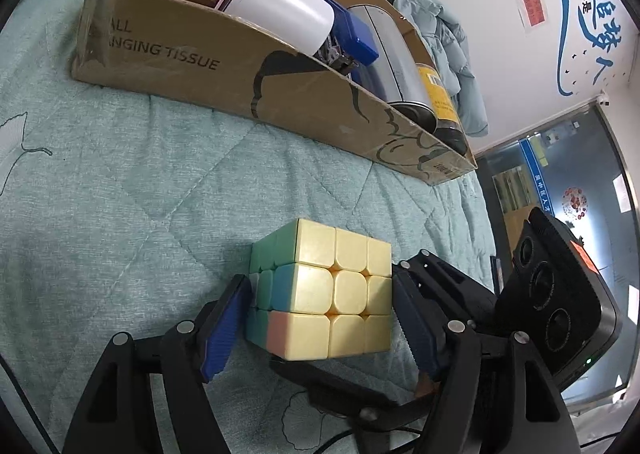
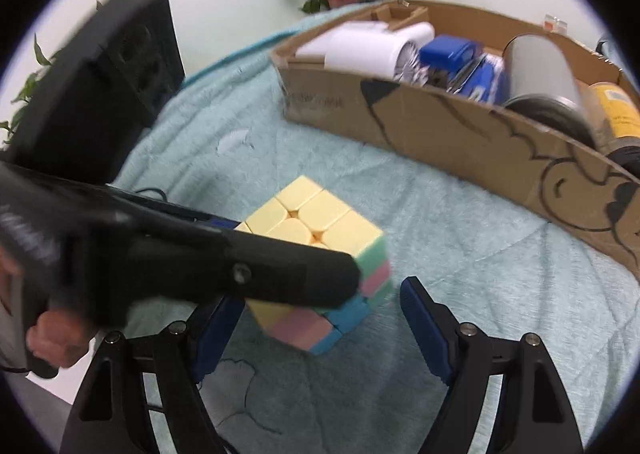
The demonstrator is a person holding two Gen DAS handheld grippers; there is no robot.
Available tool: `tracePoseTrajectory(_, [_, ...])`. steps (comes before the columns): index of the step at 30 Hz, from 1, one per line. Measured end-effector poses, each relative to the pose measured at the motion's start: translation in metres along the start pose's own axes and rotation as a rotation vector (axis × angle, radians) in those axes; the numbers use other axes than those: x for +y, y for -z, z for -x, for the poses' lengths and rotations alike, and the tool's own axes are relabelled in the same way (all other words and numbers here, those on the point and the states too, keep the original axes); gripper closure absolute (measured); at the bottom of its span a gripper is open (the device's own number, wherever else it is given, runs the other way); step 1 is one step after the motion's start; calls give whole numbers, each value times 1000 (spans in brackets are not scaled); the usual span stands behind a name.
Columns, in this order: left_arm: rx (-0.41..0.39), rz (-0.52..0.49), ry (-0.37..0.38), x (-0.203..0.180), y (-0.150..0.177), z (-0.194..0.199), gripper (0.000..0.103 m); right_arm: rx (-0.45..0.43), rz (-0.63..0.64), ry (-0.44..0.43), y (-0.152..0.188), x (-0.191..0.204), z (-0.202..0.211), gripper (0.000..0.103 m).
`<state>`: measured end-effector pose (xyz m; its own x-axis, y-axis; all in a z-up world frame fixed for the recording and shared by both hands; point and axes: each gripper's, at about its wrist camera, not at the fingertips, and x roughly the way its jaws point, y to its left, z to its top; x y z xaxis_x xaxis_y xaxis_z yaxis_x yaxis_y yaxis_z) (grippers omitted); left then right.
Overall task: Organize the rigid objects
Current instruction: 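Grasp the pastel Rubik's cube with both grippers, then lift the cube and drop it into the box beside the fan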
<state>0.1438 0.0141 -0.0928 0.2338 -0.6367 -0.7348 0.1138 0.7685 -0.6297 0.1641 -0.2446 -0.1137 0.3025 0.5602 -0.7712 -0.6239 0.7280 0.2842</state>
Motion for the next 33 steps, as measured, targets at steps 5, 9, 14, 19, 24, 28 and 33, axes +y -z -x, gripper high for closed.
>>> tracePoseTrajectory(5, [6, -32, -25, -5, 1, -2, 36, -36, -19, 13, 0, 3, -2, 24])
tracePoseTrajectory(9, [12, -36, 4, -6, -1, 2, 36, -36, -56, -20, 0, -5, -2, 24])
tracePoseTrajectory(14, [-19, -13, 39, 4, -6, 19, 36, -36, -43, -11, 3, -9, 4, 24])
tracePoseTrajectory(19, [22, 27, 72, 12, -7, 7, 45, -23, -7, 33, 7, -4, 12, 25])
tracePoseTrajectory(24, [16, -6, 60, 4, -5, 2, 45, 25, -47, 65, 15, -3, 14, 45])
tracePoseTrajectory(28, [-1, -52, 24, -5, -6, 4, 45, 6, -64, 91, 18, 4, 11, 47])
tracePoseTrajectory(33, [-69, -95, 10, -24, -17, 26, 45, -62, -50, 113, 6, 8, 22, 47])
